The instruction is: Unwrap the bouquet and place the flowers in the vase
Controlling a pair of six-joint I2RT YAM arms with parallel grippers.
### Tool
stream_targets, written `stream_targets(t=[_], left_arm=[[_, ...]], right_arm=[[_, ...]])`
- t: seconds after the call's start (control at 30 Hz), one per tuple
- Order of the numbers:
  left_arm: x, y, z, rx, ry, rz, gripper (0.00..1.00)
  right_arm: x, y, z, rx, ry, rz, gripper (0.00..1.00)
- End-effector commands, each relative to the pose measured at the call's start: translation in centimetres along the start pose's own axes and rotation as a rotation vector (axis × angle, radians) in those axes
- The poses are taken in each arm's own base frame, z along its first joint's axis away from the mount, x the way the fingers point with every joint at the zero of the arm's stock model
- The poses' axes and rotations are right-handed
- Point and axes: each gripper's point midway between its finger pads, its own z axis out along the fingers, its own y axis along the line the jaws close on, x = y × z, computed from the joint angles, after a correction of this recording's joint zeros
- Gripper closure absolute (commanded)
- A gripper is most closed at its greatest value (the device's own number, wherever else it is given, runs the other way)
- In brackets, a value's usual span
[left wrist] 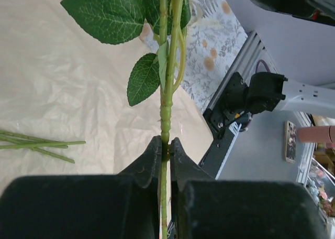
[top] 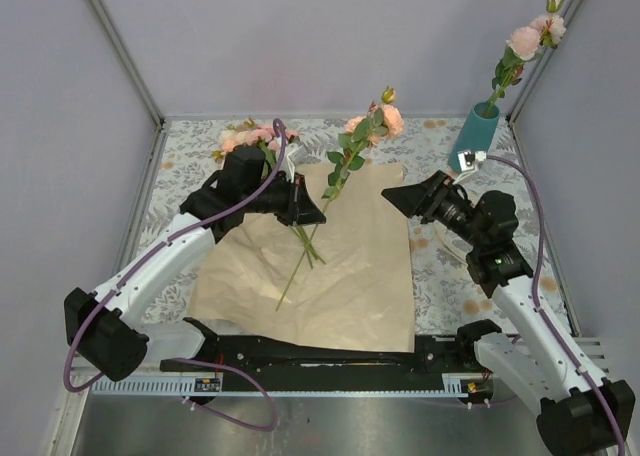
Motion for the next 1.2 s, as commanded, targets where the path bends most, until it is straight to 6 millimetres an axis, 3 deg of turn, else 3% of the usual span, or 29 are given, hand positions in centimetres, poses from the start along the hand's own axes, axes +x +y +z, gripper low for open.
stream_targets(t=[0.0,0.33,0.77,1.0,1.17], left_arm=[[0.3,-1.4,0.1,0.108,-0.002,0.053,1.0],[0.8,-1.2,0.8,0.11,0.019,0.017,1.0],[1.0,-1.0,0.9,0.098,0.036,-0.007,1.0],[1.0,-1.4,0.5,0.111,0.028,-0.001,1.0],[0.7,-1.7,0.3,0.117,0.019,0.005,1.0]], right_arm=[[0.2,3.1,1.4,-0.143,-0.009,-0.009,0.27],[3.1,2.2,6.9,-0.119,0.097,0.027,0.34],[4.2,4.1,10.1,-0.196,0.144,0.028,0.39],[4.0,2.6,11.3,-0.095,0.105,0.058,0.57],[2.5,2.5,11.1,-0.064,0.032,0.045,0.84]])
